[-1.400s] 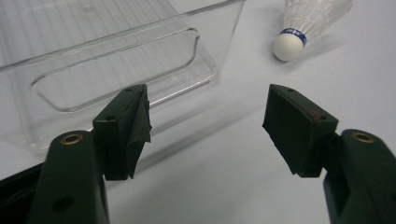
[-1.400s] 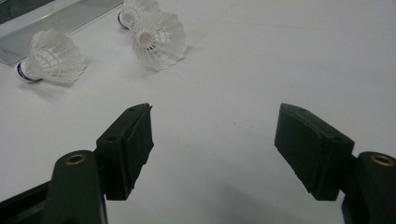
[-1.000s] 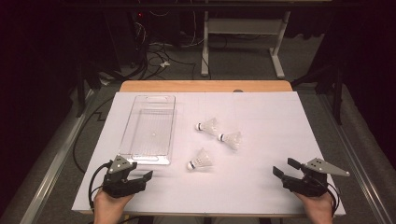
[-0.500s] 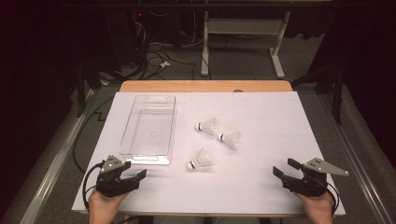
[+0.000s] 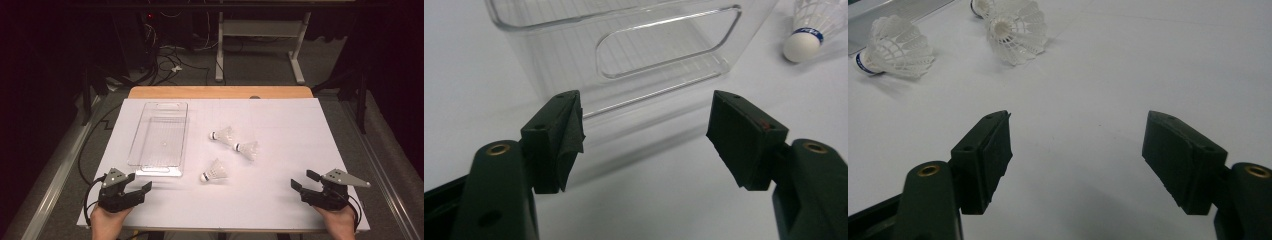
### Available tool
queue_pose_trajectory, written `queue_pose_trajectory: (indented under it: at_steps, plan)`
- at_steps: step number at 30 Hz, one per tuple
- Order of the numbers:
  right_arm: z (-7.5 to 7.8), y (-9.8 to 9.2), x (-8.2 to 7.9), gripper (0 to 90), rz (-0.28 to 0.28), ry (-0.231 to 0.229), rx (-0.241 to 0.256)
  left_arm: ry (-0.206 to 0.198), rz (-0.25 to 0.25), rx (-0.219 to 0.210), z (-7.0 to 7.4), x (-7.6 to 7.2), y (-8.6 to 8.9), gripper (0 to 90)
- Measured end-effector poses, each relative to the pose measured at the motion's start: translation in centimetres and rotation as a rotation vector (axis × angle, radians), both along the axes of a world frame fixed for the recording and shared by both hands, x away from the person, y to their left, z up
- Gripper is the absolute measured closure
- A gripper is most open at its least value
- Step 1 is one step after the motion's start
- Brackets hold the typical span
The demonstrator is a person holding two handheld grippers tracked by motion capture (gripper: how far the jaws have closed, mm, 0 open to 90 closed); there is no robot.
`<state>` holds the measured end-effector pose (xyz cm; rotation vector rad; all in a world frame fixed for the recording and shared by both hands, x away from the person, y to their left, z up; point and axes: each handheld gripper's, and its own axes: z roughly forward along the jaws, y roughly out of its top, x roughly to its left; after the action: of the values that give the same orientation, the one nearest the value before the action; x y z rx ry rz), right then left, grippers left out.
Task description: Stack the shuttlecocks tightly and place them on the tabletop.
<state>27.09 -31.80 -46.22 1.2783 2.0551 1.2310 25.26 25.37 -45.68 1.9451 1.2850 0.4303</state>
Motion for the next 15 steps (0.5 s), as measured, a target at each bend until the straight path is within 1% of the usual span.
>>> queue_pose_trajectory:
  at_steps: [2, 6, 10, 15]
  plan:
    - [0.0, 0.07, 0.02, 27.8, 0.007, 0.002, -0.003, -0.001, 0.017, -0.004, -0.1, -0.02, 0.23, 31.2]
    - [0.11, 0.16, 0.0, 27.3, 0.012, -0.005, -0.002, 0.011, 0.038, -0.019, -0.29, 0.02, 0.47, 30.9]
    - [0.29, 0.39, 0.02, 26.1, 0.022, -0.017, -0.013, 0.007, 0.042, -0.013, -0.26, 0.0, 0.34, 31.0]
    - [0.63, 0.49, 0.2, 24.2, 0.014, -0.034, -0.012, 0.003, 0.04, -0.017, -0.24, -0.15, 0.37, 30.9]
